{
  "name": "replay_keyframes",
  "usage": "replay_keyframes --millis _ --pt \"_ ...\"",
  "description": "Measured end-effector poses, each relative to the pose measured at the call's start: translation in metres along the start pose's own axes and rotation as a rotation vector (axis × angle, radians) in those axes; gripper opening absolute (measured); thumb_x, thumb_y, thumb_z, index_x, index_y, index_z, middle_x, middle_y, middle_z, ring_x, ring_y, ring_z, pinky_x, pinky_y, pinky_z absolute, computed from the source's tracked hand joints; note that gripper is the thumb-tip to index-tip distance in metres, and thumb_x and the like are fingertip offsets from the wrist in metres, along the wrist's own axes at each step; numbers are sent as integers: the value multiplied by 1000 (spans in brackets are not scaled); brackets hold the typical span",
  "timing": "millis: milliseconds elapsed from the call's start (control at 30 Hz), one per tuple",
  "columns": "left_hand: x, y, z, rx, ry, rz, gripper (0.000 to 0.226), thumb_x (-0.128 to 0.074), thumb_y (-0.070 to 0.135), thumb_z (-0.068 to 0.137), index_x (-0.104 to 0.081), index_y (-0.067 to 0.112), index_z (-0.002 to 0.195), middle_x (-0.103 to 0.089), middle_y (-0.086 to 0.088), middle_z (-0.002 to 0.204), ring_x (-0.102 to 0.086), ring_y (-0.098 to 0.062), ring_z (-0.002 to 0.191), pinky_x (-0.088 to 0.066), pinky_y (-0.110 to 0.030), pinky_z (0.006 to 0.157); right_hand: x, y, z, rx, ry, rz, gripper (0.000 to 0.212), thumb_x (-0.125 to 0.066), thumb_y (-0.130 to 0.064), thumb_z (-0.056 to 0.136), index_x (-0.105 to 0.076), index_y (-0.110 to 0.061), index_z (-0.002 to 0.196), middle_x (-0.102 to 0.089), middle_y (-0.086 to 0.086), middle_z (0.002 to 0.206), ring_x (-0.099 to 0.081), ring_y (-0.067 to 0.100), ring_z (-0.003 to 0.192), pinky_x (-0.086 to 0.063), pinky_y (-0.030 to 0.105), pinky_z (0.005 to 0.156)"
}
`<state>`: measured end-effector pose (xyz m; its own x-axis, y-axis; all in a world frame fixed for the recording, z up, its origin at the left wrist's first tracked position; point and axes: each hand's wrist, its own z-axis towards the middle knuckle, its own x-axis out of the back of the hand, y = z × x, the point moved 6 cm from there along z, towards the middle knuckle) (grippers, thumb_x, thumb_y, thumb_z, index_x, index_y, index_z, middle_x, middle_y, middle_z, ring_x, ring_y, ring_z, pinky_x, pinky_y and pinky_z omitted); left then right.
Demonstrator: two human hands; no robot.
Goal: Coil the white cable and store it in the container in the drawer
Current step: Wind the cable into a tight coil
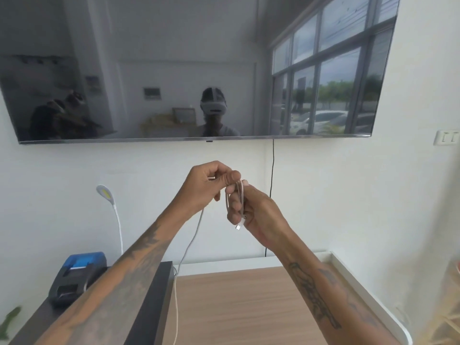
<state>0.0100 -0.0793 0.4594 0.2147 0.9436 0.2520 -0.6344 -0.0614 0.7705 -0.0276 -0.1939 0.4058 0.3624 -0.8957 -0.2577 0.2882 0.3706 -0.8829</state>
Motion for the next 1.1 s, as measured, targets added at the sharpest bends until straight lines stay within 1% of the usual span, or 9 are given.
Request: replay_keyframes --millis 167,267,367,533,600,633,733,900,1100 --pt "-12 -44 -10 181 137 -189 17 -75 31 86 -72 15 79 -68 0 69 -54 -20 57 -44 -29 52 5 -6 -6 1 8 27 40 -30 -30 109 -59 -4 99 -52 1 65 -50 19 50 -46 25 57" --pt "-31 -64 -29 217 111 -148 35 -58 14 96 -67 26 65 -59 5 54 -50 -16 51 -42 -28 48 3 -9 -7 37 -34 18 24 -41 -20 106 -57 -3 102 -55 1 65 -55 16 51 -49 25 50" --pt "-54 -74 -57 231 -9 -79 35 -51 27 103 -66 24 72 -53 5 53 -43 -13 45 -44 -29 50 7 -12 -1 32 -7 37 19 -44 -21 105 -57 -6 103 -53 -3 67 -52 14 53 -37 26 44" --pt "-81 -79 -102 232 -365 378 32 -39 40 105 -64 21 102 -64 -2 63 -50 -3 46 -40 -10 52 19 -20 19 115 63 -45 19 -40 -15 107 -55 -5 101 -66 1 76 -66 19 63 -53 31 68" --pt "-77 -66 -106 167 -421 497 30 -39 37 104 -63 19 103 -68 23 77 -56 -2 65 -36 -6 50 24 -17 23 117 79 -250 19 -39 -12 107 -54 -1 106 -74 10 92 -74 26 83 -58 39 82" --pt "-68 -56 -101 130 -402 540 28 -41 36 103 -64 21 100 -65 32 71 -54 -1 71 -35 -8 49 28 -14 23 104 88 -359 20 -39 -12 107 -54 2 108 -75 15 99 -74 29 93 -58 41 87" --pt "-28 -15 -74 -63 -268 668 23 -55 36 97 -67 20 86 -57 15 53 -48 -8 54 -37 -21 51 40 -3 15 47 105 -519 25 -44 -13 106 -56 7 110 -74 18 107 -72 28 98 -58 37 87" --pt "24 28 -23 -191 -84 599 4 -76 27 84 -79 25 82 -77 10 79 -65 -8 70 -50 -26 69 15 12 -2 -37 -95 -348 32 -39 -18 108 -59 6 114 -75 16 103 -72 30 95 -58 39 86" --pt "31 3 0 -113 102 256 7 -77 33 83 -77 29 78 -67 2 64 -52 -6 53 -42 -18 48 -14 -9 -17 66 -135 -71 37 -30 -27 108 -58 -2 107 -63 4 74 -54 18 52 -46 27 59"
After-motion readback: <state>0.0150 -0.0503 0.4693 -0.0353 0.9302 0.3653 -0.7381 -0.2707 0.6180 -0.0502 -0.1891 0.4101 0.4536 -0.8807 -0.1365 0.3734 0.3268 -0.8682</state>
